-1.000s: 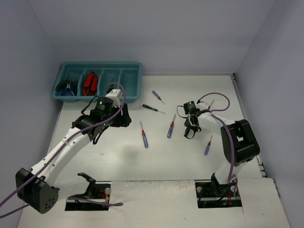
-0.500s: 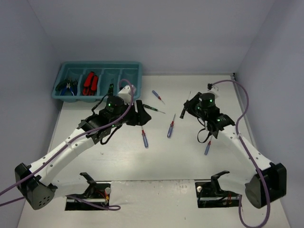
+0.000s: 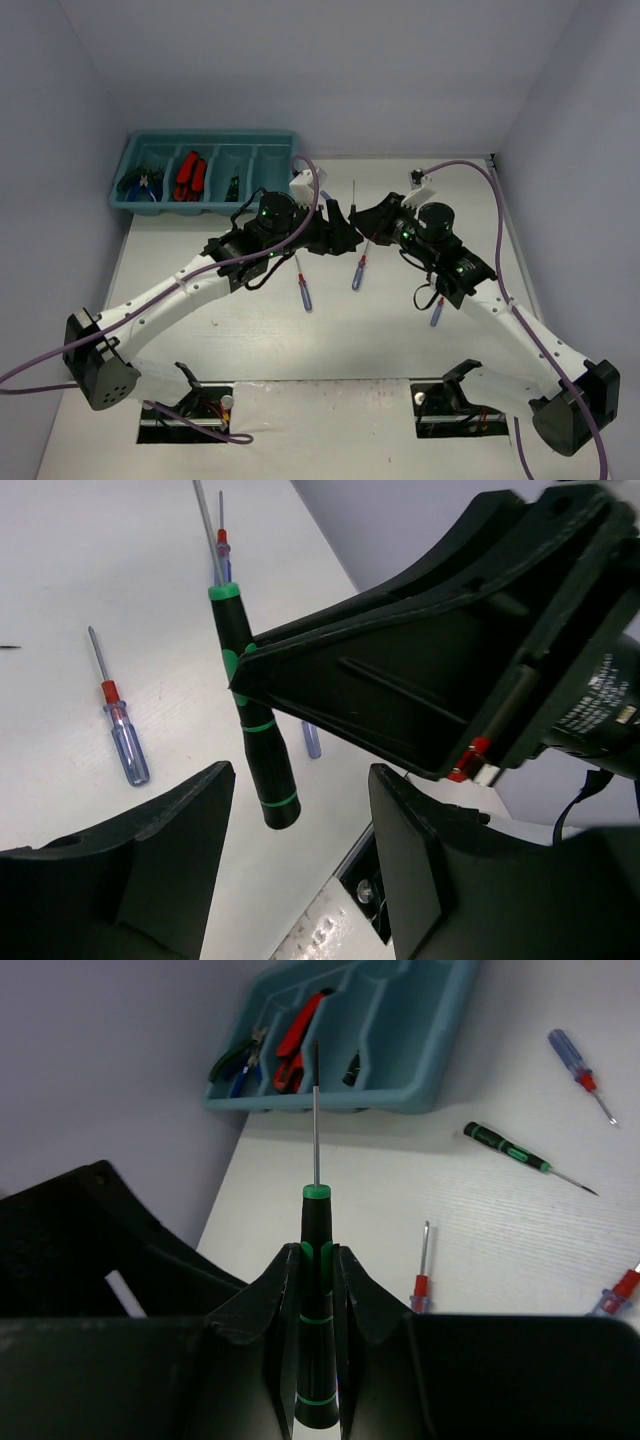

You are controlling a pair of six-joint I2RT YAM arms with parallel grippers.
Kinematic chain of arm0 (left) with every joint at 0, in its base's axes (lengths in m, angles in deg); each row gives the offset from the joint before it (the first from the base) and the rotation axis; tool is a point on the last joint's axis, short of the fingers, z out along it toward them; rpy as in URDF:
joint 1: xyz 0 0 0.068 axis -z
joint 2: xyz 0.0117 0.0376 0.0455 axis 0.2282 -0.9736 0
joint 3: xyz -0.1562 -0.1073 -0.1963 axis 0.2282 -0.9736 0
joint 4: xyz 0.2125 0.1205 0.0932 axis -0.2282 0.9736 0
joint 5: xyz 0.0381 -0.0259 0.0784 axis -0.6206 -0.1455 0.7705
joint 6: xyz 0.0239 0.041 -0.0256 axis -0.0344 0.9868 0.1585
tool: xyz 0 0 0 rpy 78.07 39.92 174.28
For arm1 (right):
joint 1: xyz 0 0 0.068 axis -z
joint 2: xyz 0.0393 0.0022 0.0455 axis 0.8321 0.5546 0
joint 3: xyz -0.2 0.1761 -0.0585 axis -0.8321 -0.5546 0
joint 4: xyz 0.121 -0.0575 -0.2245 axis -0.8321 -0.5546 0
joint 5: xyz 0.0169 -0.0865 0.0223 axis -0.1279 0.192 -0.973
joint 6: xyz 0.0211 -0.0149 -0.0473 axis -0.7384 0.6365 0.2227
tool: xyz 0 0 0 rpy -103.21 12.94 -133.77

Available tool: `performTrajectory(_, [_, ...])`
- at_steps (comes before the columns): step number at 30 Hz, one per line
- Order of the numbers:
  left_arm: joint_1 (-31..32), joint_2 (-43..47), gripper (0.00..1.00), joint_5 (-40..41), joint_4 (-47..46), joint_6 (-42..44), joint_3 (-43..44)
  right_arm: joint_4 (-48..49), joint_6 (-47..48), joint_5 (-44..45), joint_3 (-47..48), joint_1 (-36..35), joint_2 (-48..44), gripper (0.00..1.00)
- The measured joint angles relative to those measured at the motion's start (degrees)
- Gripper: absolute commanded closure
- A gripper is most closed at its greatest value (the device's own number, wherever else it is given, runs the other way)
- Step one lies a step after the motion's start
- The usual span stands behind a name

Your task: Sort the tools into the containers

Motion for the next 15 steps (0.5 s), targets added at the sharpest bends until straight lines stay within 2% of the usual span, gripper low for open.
performTrajectory(5, [0.23, -0.15, 0.49, 0.13, -0.05, 0.02, 0.0, 3.02, -0.01, -1.71, -0.03, 0.0, -0.63, 1.0])
performTrajectory(11, [0.23, -0.08, 0.59, 0.52, -0.09, 0.45, 0.0, 4.98, -0.6, -3.37, -0.03, 0.0, -0.59, 1.0])
performTrajectory(14, [0.23, -0.11, 0.66, 0.58, -0.13, 0.63, 0.0, 6.2, -1.2, -3.99, -0.03, 0.0, -0.58, 1.0])
performTrajectory(15, [0.23, -0.18, 0.72, 0.55, -0.15, 0.74, 0.0, 6.54, -1.4, -4.15, -0.03, 0.0, -0.57, 1.0])
